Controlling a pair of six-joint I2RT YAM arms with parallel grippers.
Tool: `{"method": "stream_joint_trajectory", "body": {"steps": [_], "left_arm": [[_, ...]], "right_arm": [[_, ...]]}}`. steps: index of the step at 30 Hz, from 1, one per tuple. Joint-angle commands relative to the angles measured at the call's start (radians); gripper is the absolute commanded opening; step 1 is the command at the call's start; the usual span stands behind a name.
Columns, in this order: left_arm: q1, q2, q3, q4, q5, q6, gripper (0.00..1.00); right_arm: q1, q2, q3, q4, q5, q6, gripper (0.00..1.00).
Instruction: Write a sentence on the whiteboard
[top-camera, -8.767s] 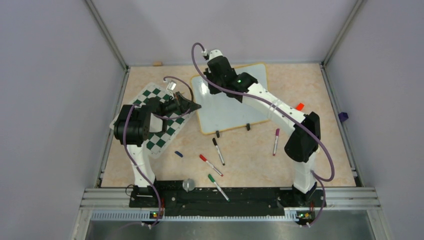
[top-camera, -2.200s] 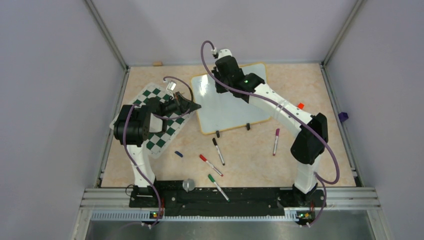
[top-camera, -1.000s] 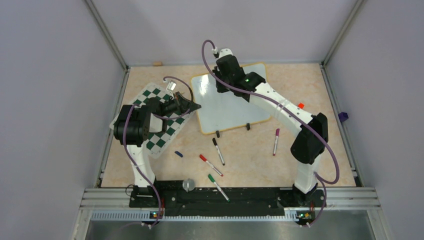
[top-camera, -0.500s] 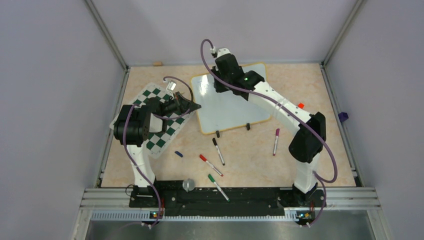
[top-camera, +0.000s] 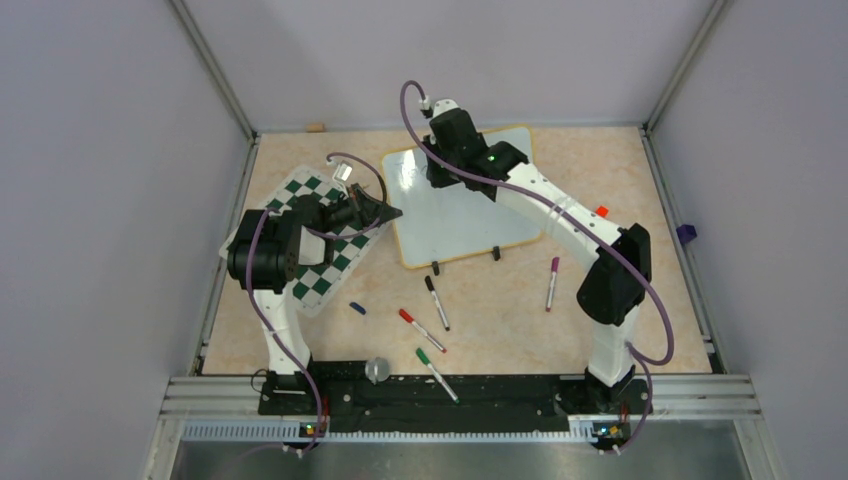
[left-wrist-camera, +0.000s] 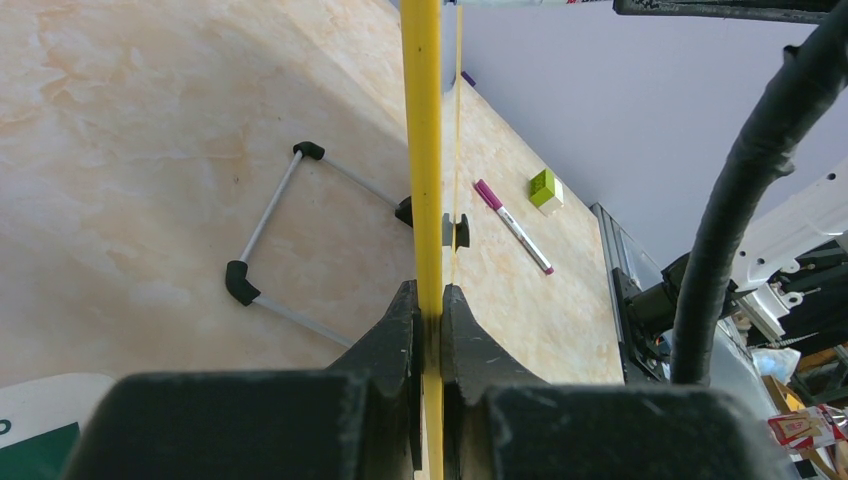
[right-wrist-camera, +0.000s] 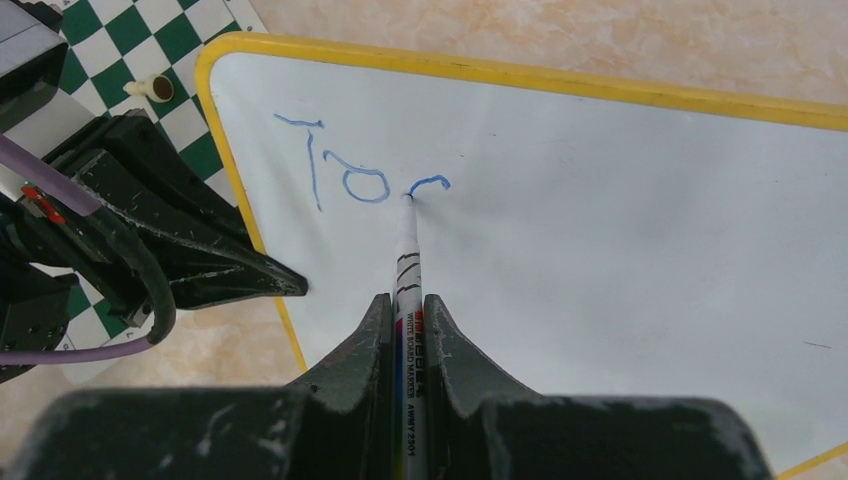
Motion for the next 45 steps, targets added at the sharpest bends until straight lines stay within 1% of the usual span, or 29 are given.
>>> {"method": "stream_joint_trajectory", "body": {"steps": [1, 17, 37, 45], "left_arm": [[0.005, -0.028, -0.001, 0.123, 0.001, 0.070, 0.00], [0.005, -0.027, -0.002, 0.123, 0.001, 0.070, 0.00], [0.005, -0.031, -0.003, 0.123, 0.001, 0.073, 0.00], [0.005, -0.030, -0.003, 0.123, 0.003, 0.075, 0.00]], "right_arm": [[-0.012, -0.008, 0.021, 0.004, -0.001, 0.010, 0.00], [-0.015, 0.000, 0.048, -0.022, 0.093, 0.018, 0.00], [-0.029, 0.068, 0.169, -0.024, 0.094, 0.004, 0.00], [-0.031, 0.071, 0.172, -0.039, 0.090, 0.005, 0.00]]}}
